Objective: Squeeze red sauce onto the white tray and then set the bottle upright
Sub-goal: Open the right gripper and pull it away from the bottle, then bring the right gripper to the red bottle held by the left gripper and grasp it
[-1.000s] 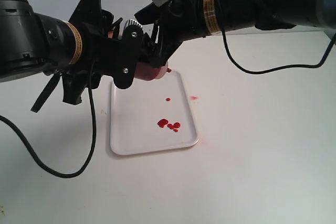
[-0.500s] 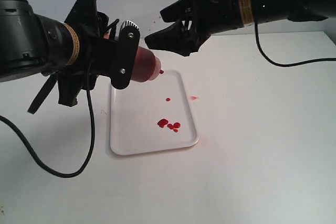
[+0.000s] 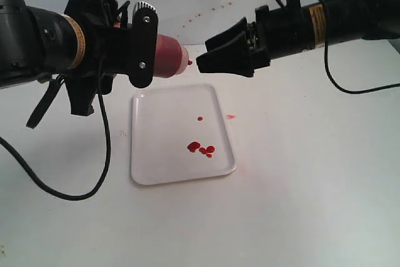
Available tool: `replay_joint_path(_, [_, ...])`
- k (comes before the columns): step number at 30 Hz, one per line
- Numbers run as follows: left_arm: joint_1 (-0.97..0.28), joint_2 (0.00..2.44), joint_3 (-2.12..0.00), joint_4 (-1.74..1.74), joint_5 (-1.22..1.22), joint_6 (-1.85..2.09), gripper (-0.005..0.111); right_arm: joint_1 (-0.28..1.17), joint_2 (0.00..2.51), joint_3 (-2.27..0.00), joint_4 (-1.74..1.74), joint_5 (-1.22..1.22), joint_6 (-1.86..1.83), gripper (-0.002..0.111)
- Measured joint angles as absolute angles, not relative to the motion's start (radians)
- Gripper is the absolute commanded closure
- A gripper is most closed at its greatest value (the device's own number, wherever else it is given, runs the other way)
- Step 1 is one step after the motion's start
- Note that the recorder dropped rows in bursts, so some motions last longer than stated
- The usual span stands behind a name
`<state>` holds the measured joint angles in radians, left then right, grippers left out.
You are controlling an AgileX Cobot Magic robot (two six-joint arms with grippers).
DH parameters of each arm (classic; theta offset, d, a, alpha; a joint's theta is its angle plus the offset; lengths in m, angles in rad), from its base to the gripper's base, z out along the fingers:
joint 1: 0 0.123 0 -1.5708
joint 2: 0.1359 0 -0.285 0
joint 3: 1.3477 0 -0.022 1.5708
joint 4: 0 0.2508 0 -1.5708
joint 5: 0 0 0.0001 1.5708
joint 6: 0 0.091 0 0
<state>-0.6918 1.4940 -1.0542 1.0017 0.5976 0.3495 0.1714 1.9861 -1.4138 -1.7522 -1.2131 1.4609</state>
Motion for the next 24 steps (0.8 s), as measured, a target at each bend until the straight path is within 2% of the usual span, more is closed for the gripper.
replay_joint_path(17, [-0.692,1.392,-1.054,1.01,0.549,0.167,0.107,0.157,2.13,-1.23,-1.34,-1.213,1.457,0.033])
replay_joint_path(24, [-0.692,1.392,-1.054,1.01,0.504,0.067,0.107,0.23,2.134,-1.225,-1.219,-1.213,1.482,0.034])
